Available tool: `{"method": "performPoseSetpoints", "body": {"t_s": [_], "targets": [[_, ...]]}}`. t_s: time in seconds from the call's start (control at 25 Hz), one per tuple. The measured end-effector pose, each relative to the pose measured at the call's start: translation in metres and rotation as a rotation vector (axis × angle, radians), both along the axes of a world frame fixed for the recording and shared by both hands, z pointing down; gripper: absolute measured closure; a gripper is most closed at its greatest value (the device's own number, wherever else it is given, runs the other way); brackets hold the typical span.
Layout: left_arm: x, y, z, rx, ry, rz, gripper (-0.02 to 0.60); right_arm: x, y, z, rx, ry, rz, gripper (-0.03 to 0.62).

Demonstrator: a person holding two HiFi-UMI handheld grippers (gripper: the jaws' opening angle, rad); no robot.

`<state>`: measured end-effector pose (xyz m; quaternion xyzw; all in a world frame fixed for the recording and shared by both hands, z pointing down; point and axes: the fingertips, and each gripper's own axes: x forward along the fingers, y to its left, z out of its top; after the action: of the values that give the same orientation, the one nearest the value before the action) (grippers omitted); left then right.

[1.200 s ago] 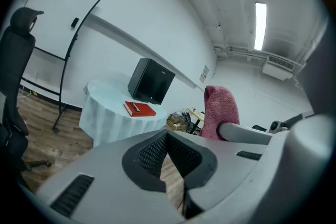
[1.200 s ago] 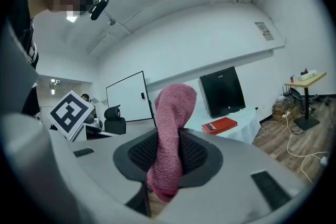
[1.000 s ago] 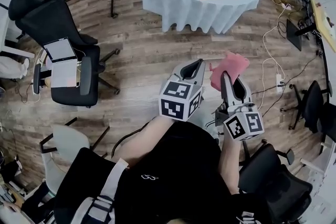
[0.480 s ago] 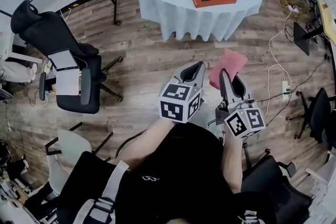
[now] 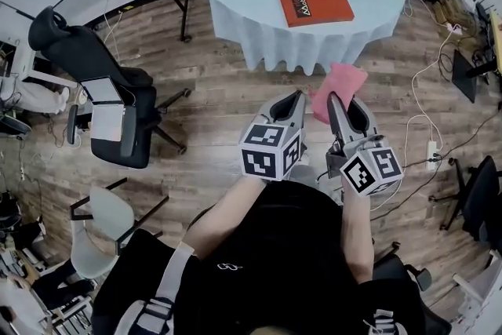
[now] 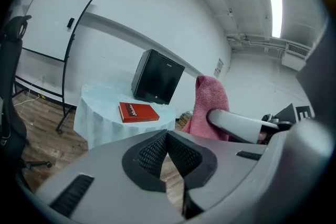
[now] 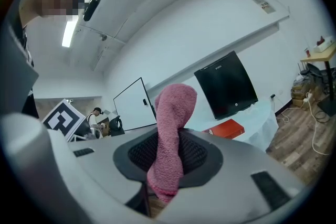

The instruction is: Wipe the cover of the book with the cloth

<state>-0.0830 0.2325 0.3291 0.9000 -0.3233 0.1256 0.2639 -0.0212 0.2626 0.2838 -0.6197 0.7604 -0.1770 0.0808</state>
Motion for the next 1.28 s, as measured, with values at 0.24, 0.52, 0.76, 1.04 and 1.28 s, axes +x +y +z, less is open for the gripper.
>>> {"method": "performPoseSetpoints", "body": {"t_s": [0.24,0.52,0.76,1.04,1.28], "targets": [[0.047,-0.008,-0.013,0.033,0.041,0.048,0.568,0.049,0.002,-0.010,0.013,0.008,0.052,0.494],[0.098,-0.035,0.000,-0.016,0.064,0.110,0.568,0.080,-0.033,0.006,-0.030,0.021,0.071,0.494],[0.113,-0.120,0.005,-0.026,0.098,0.063,0.568,0.107,-0.112,0.001,-0.026,0.050,0.066,0.494],[0.133,-0.243,0.011,-0.097,0.108,0.047,0.568,0.107,-0.234,-0.002,-0.057,0.085,-0.017,0.494],[0.138,-0.294,0.021,-0.149,0.086,0.055,0.568,0.110,-0.291,0.012,-0.125,0.074,-0.018,0.494]]}}
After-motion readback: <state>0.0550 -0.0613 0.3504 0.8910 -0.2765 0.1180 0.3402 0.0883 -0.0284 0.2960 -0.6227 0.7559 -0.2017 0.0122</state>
